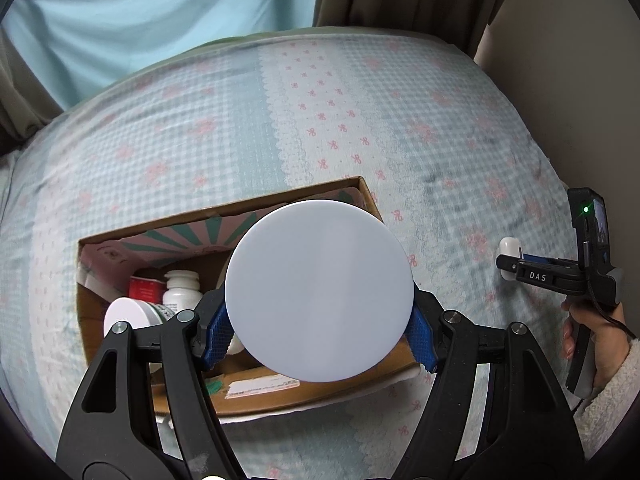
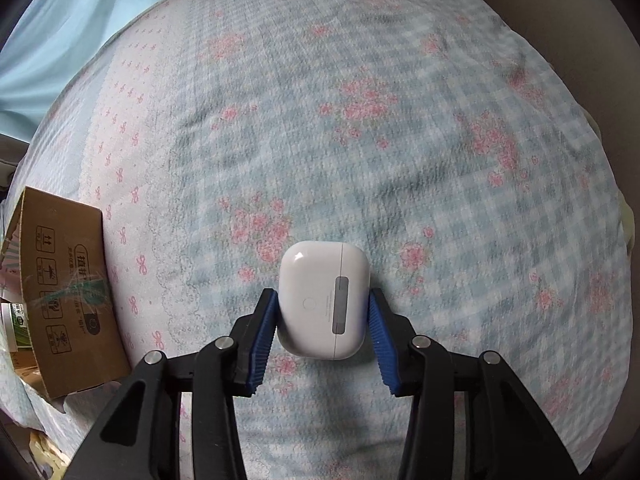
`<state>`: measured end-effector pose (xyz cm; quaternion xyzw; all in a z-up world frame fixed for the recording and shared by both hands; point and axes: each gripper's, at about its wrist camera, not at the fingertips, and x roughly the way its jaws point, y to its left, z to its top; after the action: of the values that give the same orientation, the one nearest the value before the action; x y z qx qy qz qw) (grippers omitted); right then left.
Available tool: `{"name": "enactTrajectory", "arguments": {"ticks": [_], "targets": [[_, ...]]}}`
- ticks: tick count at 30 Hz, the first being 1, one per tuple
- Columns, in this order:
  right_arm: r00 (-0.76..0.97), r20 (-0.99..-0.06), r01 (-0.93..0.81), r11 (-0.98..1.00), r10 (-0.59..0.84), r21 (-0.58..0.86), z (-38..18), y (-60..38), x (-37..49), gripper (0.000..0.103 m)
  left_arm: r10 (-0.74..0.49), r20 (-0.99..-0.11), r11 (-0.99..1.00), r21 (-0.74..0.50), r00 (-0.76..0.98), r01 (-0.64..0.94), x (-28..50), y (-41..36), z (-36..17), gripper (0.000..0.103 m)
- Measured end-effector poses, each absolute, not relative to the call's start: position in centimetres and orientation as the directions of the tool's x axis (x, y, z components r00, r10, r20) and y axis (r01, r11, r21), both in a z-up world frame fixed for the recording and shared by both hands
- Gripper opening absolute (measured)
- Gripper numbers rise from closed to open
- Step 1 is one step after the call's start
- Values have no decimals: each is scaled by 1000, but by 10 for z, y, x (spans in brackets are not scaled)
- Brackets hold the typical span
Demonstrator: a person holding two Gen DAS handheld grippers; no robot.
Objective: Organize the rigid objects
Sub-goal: 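Carry the jar and earbud case over the cardboard box with both tools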
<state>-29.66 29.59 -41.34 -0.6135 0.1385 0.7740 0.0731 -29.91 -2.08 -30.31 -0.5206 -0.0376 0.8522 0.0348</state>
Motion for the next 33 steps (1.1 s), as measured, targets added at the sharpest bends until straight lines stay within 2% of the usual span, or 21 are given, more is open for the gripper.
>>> {"name": "enactTrajectory", "arguments": {"ticks": [11,17,24,33], "targets": [[-402,-899,-78,-972,-171,220,-299,217,-306,41,42,-880,-991,-97,-473,94,-260,-97,-280,68],[-421,-870,38,-963,-257,266,-273,140,-317,41,-12,-892,-990,-51,-451,129,-237,-146,-288,68],[-356,-881,128,-950,-312,285,-294,65,-315,41,-5,-910,-990,-53,-415,128,-225,-182,-318,68],[-276,-908,113,-949,-314,294,-343,26,-301,41,49,-922,-995,-79,-385,62,-216,-171,-351,68]]}}
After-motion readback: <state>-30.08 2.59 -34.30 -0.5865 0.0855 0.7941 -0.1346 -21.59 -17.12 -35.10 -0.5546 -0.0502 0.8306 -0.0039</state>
